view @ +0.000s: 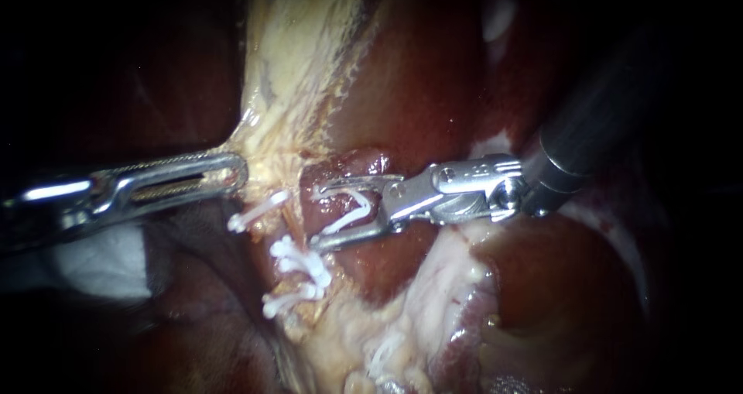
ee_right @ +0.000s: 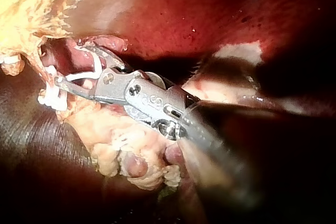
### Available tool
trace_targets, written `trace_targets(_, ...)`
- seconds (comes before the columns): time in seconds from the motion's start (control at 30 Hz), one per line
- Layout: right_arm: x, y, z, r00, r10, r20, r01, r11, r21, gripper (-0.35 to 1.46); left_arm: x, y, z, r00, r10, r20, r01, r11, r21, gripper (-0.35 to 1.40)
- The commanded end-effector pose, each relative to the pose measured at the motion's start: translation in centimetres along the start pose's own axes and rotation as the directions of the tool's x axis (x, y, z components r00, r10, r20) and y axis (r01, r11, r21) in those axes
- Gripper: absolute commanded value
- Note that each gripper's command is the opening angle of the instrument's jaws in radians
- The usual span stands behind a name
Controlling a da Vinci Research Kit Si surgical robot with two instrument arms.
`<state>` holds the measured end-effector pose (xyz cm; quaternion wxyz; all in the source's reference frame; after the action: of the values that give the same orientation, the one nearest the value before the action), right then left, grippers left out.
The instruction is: Clipping third clip right tube
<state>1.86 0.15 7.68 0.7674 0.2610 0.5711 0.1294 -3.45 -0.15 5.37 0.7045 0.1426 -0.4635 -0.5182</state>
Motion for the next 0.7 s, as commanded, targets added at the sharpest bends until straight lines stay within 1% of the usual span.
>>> trace_targets(0.03, 0.0, 0.0, 0.0, 1.0, 0.0, 0.0, 0.0, 1.0, 0.0, 0.48, 0.0, 0.0, 0.0, 1.0, 0.0, 0.0, 0.0, 1.0, 0.0, -0.35)
trace_targets(0.57, 0.0, -0.01, -0.02, 1.0, 0.0, 0.0, 0.0, 1.0, 0.001, 0.48, 0.0, 0.02, 0.0, 1.0, 0.0, 0.0, 0.0, 1.0, 0.001, -0.35)
trace_targets(0.7, 0.03, -0.02, -0.07, 1.0, 0.002, -0.001, -0.002, 1.0, 0.004, 0.48, 0.0, 0.04, 0.0, 1.0, 0.0, -0.001, 0.0, 1.0, 0.002, -0.35)
